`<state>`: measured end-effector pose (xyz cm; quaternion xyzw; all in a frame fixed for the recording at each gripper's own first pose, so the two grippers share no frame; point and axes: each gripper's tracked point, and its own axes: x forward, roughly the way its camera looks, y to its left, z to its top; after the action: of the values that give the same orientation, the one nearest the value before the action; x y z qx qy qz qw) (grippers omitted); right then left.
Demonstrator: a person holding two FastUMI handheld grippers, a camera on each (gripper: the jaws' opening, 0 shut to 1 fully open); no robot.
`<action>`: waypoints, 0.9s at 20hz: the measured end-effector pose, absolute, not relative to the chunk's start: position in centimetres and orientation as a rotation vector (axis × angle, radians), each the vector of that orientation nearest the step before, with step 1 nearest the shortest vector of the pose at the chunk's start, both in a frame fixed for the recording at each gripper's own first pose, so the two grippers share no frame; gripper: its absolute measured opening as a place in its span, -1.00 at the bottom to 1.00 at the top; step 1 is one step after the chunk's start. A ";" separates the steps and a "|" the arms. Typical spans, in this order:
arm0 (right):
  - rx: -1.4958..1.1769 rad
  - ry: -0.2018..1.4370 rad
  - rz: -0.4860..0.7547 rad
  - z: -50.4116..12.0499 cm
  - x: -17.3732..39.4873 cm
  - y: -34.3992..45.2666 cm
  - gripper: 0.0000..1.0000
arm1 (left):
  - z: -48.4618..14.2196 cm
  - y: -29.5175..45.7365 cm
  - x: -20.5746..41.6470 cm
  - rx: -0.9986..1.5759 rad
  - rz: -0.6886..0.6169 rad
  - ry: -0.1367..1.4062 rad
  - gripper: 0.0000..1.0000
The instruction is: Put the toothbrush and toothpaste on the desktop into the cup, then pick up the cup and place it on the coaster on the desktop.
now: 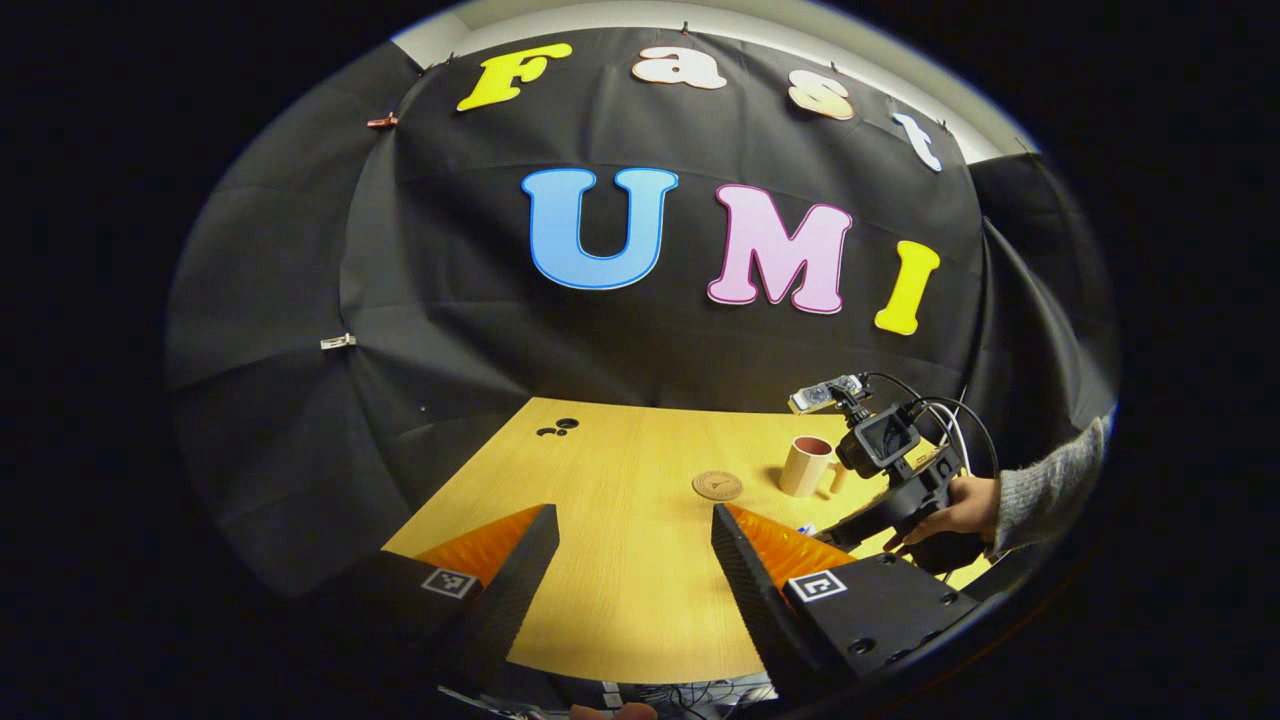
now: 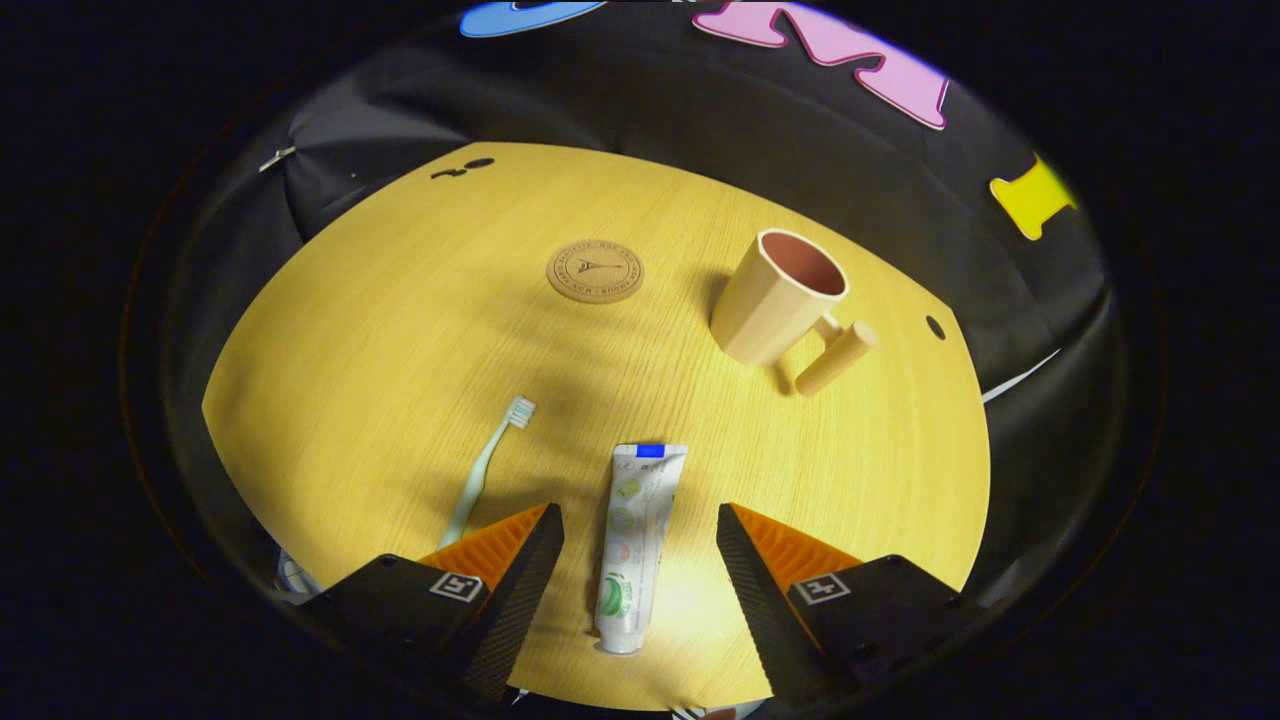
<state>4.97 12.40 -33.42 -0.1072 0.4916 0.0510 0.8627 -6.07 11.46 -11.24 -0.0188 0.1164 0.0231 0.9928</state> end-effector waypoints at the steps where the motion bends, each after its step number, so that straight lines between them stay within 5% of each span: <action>1: -0.235 1.045 0.101 -34.0 5.0 12.4 0.90 | -11.5 12.0 -6.1 -0.033 0.052 0.236 0.94; 5: -0.248 1.102 0.081 -35.4 4.8 12.4 0.82 | -12.1 13.4 -6.2 -0.034 0.074 0.246 0.94; 12: -0.270 1.142 0.073 -37.0 4.8 11.7 0.21 | -12.6 14.4 -6.3 -0.046 0.101 0.258 0.94; 15: -0.233 1.164 0.097 -37.2 5.1 12.2 0.11 | -12.8 14.0 -6.2 -0.044 0.100 0.264 0.94; 18: -0.236 1.167 0.093 -37.2 5.4 11.6 -0.36 | -12.7 13.3 -5.8 -0.046 0.096 0.262 0.94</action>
<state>5.43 11.64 -37.16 -0.1112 0.5493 0.0437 0.8270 -5.81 13.31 -12.68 -0.0227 0.1307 0.0479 0.9900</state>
